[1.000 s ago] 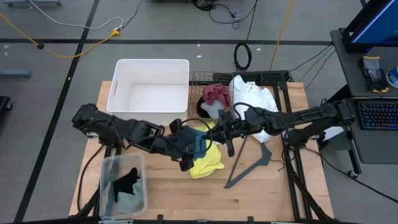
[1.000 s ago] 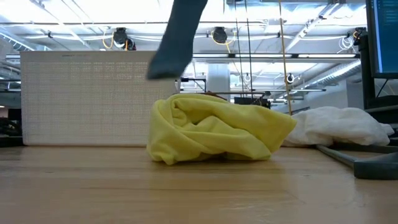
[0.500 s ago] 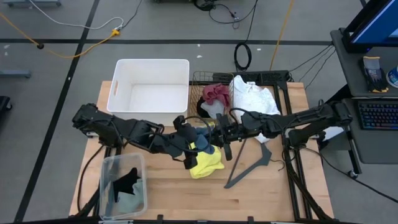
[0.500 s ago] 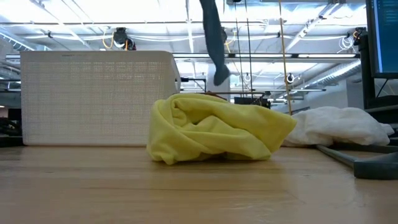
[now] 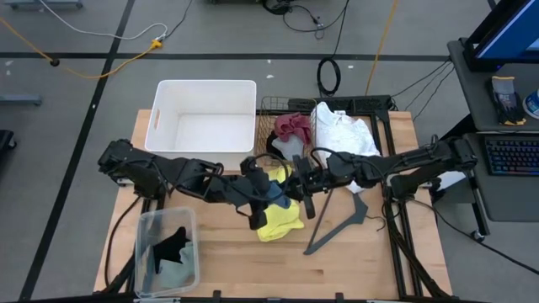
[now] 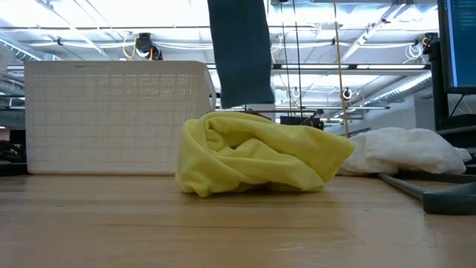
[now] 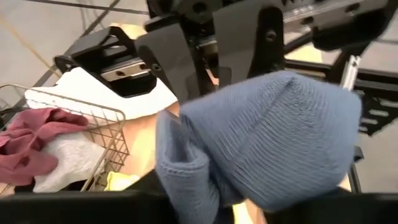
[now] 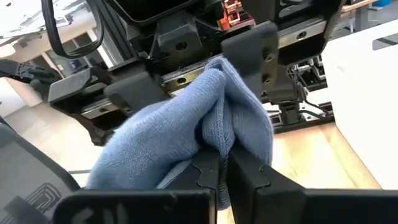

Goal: Pick & Place Cloths
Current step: Put the blue sock into the transparent bin

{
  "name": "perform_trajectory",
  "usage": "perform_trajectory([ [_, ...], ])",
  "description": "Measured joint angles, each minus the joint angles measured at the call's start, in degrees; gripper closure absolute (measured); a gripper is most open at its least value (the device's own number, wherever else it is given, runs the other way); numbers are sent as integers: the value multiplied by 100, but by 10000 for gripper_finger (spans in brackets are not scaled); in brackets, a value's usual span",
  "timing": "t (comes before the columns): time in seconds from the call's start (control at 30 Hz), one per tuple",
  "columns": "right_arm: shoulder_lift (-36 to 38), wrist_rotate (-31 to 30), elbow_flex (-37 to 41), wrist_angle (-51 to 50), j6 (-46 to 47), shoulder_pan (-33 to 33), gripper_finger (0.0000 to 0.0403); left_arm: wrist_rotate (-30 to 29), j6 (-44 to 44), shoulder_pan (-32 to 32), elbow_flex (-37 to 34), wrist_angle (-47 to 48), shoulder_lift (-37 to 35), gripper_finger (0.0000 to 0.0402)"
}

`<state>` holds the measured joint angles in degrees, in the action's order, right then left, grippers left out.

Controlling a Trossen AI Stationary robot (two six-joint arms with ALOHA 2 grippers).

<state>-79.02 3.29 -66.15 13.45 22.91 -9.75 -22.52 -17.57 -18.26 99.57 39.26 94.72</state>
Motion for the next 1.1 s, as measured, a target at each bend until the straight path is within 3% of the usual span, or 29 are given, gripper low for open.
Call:
perform_trajectory([
  [0.13, 0, 42, 0, 37, -21, -20, 395, 246, 112, -2, 0, 29, -3, 326],
  [0.57, -14, 713, 11, 128, -92, -7, 389, 598, -294, -160, 8, 598, -9, 329],
  [0.67, -20, 935, 11, 20, -115, -8, 385, 869, -502, -234, 7, 824, -2, 362],
  [0.87, 35, 1145, -13, 102, -120, -14, 335, 1511, -729, -402, -27, 1135, 13, 386],
  [1.1, 16, 1100, -7, 31, -74, -14, 272, 1988, -1678, -589, -9, 1794, 6, 388],
])
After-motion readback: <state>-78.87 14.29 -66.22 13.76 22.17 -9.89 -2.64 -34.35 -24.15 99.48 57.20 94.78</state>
